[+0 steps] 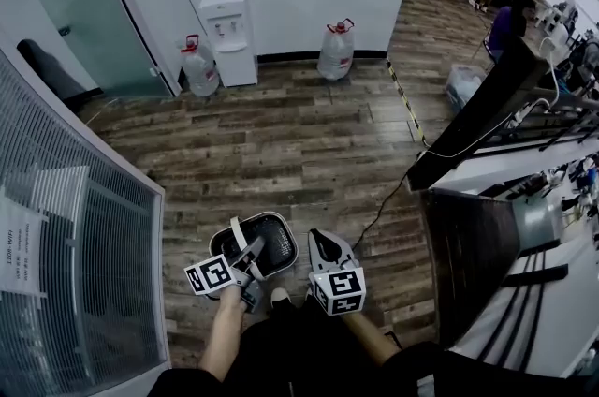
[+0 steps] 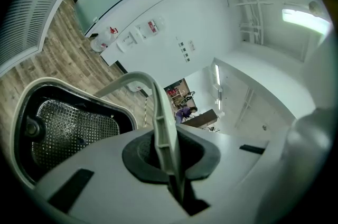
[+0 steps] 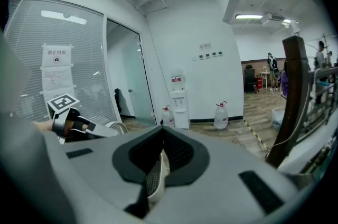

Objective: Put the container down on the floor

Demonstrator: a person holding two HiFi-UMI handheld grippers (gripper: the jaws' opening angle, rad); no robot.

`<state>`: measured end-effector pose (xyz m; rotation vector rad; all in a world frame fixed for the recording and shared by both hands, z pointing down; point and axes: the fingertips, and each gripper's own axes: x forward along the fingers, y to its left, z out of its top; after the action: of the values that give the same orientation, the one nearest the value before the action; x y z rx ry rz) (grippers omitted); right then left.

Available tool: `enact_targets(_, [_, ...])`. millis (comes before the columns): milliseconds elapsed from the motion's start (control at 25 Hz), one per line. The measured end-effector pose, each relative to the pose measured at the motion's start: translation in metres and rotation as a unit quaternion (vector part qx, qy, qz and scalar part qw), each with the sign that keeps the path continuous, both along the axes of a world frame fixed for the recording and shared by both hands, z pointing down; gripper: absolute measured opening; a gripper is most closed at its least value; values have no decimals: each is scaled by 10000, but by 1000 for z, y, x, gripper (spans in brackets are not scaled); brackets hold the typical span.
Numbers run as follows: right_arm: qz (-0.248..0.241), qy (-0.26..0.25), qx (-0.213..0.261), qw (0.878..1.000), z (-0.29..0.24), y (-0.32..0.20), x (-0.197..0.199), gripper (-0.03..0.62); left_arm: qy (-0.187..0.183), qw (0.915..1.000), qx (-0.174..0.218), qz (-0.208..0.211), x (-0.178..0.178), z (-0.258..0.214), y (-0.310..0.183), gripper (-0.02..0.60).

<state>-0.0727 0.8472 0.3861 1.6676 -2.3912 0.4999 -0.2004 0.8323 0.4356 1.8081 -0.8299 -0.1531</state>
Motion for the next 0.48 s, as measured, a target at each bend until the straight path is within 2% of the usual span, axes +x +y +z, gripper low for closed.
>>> enact_targets(480, [-170, -123, 58, 9998, 0, 10, 26, 12, -51, 9997, 81, -240, 24, -7, 9, 17])
